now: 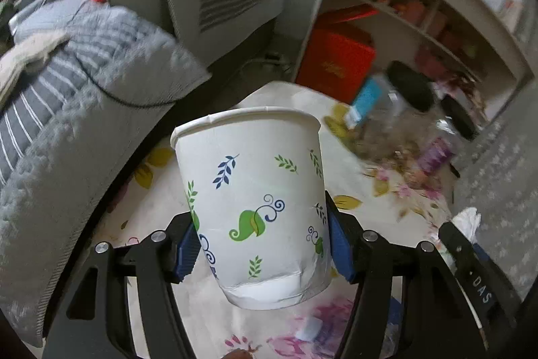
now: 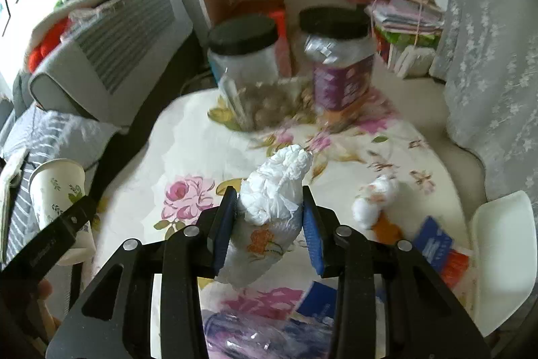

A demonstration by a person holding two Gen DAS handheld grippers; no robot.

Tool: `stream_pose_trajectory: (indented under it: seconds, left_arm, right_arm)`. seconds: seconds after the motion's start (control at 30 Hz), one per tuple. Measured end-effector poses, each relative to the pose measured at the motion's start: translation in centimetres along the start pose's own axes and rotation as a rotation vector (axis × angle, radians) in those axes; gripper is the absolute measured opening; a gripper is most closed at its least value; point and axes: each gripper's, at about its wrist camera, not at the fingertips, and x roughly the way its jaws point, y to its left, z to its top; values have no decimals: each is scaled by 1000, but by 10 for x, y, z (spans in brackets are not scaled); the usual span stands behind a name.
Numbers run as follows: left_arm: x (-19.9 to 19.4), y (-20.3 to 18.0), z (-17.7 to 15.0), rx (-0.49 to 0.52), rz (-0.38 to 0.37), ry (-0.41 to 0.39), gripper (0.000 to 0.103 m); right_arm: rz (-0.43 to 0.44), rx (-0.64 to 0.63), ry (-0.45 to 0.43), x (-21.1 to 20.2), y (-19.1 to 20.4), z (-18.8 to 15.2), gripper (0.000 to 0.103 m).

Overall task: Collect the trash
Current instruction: 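Grasp a white tissue with the right tool while the left tool holds the cup, move toward bin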

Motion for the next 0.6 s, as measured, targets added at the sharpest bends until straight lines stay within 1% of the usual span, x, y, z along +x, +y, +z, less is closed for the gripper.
stream_pose_trajectory:
  seconds: [0.13,0.43,0.6]
  left_arm:
    - [-24,-22,-9,52,-25,-57,63]
    - [-50,-60,-22,126,-71,-120,63]
    - [-57,-85,-33,173,-92,-149,63]
  right_arm:
    - [-10,-7,-82,-33,-18,-3,36]
    - [-48,37,-207,-63,-57,-22,36]
    - [-65,53,-246,-77,-74,-20,36]
